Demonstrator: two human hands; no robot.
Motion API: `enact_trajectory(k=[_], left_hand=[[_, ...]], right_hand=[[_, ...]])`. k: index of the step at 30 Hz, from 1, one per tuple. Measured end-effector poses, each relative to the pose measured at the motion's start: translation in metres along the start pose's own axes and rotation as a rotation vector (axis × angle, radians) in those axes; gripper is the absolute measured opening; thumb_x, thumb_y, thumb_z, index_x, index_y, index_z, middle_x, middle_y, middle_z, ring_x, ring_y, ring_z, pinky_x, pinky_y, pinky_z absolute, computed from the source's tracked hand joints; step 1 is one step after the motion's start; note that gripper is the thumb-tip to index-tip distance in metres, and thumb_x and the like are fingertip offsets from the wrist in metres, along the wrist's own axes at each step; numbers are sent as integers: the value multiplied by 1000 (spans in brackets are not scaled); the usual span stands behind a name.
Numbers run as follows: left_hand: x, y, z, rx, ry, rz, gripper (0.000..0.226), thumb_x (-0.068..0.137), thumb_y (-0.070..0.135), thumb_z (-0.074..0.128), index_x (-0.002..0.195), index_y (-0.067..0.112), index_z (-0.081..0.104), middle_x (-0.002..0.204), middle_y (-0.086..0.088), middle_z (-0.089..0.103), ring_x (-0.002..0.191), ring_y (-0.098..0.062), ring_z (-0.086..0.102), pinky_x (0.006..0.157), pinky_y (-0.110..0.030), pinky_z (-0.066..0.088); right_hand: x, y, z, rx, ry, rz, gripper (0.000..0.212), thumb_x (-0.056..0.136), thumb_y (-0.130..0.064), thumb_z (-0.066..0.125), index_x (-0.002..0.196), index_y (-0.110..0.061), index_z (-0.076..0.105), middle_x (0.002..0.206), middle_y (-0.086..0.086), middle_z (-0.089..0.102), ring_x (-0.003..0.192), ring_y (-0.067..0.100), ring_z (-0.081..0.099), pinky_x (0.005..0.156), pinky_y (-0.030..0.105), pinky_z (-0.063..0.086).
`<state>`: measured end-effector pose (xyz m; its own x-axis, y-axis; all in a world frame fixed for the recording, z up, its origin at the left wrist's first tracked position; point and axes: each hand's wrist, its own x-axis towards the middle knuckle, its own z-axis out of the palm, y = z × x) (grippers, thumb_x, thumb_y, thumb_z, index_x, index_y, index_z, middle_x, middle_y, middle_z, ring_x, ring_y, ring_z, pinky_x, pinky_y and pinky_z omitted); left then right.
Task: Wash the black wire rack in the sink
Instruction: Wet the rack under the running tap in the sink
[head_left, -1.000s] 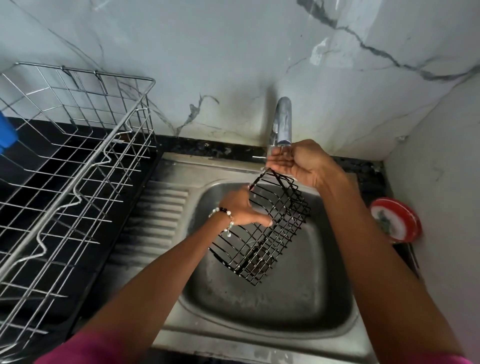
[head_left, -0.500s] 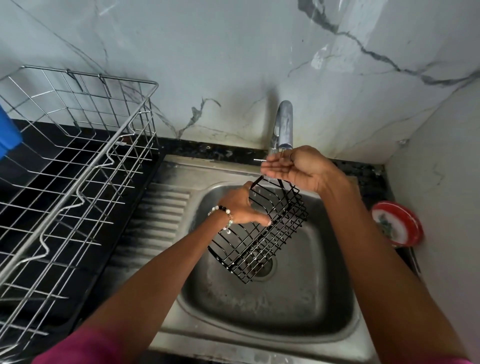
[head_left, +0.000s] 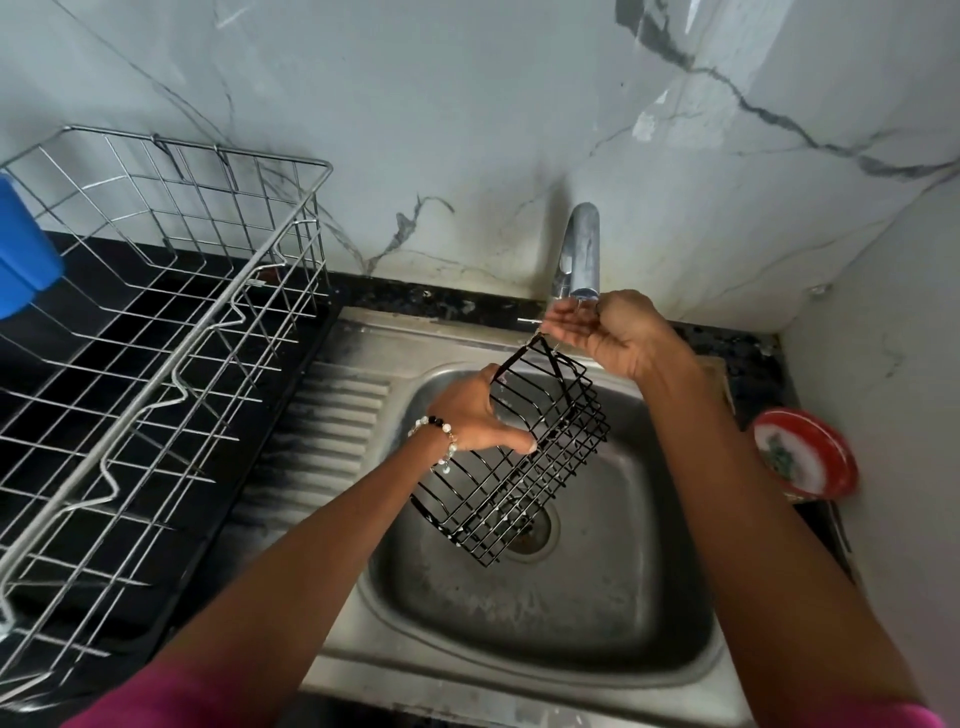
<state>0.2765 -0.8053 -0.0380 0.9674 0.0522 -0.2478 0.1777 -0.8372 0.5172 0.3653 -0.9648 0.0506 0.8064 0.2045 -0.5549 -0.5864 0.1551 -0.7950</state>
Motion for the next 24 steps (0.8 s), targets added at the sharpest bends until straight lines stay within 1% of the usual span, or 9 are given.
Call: enact_trajectory(k=[2, 5, 9, 12, 16, 19, 21, 23, 24], left_hand=[[-2, -2, 0, -23, 0, -12, 109, 43, 69, 80, 135, 24, 45, 82, 16, 58, 72, 2, 53, 53, -14, 36], [-1, -4, -1, -45, -3, -26, 118, 41, 72, 79, 142, 26, 38, 87, 15, 61, 76, 1, 56, 57, -17, 45], [-3, -6, -3, -46, -14, -70, 127, 37, 81, 72, 146, 30, 30, 87, 11, 62, 77, -5, 60, 62, -27, 56], [0, -10, -3, -107, -11, -96, 124, 33, 84, 68, 142, 35, 36, 94, 8, 66, 84, -9, 63, 72, -35, 59], [-2, -15, -5, -282, -18, -161, 115, 39, 74, 74, 139, 28, 42, 106, 7, 64, 94, -12, 61, 76, -29, 54], [-3, -23, -2, -428, -3, -216, 122, 31, 77, 76, 137, 25, 47, 121, 1, 64, 107, -18, 62, 91, -37, 53], [-3, -29, 2, -520, 1, -235, 110, 29, 77, 78, 125, 28, 57, 119, 4, 66, 109, -16, 61, 98, -41, 50], [-6, -31, 3, -596, 9, -225, 85, 35, 70, 80, 111, 34, 63, 113, 7, 68, 107, -14, 61, 99, -40, 48], [-7, -31, 2, -632, 12, -219, 80, 39, 65, 80, 110, 34, 64, 113, 6, 69, 108, -14, 62, 100, -42, 47]], right_hand=[[0, 0, 2, -15, -31, 21, 33, 90, 15, 26, 99, 13, 58, 102, 29, 63, 100, 37, 66, 85, 41, 57], [0, 1, 5, 77, -99, 43, 39, 89, 15, 24, 111, 16, 56, 113, 34, 62, 101, 39, 66, 82, 41, 58], [0, 0, 7, -38, -78, 55, 36, 90, 14, 24, 104, 14, 58, 114, 35, 61, 101, 39, 66, 83, 40, 58], [0, -2, 1, 150, -196, 106, 39, 91, 14, 24, 114, 15, 55, 116, 34, 61, 105, 40, 65, 85, 41, 57], [-2, -3, -2, -54, -211, 93, 35, 94, 11, 28, 115, 15, 55, 115, 33, 62, 101, 38, 67, 85, 39, 57], [-5, -6, -7, 22, -284, 79, 35, 93, 11, 28, 115, 14, 56, 113, 32, 64, 105, 39, 65, 90, 40, 54], [-6, -8, -9, -23, -276, 72, 34, 94, 10, 29, 114, 14, 56, 114, 32, 63, 104, 39, 65, 90, 40, 54], [-7, -6, -9, -138, -232, 56, 32, 95, 9, 31, 113, 15, 57, 114, 33, 62, 102, 38, 67, 87, 40, 56], [-6, -5, -9, -136, -240, 54, 32, 94, 10, 30, 113, 15, 57, 114, 33, 62, 103, 38, 67, 87, 40, 56]])
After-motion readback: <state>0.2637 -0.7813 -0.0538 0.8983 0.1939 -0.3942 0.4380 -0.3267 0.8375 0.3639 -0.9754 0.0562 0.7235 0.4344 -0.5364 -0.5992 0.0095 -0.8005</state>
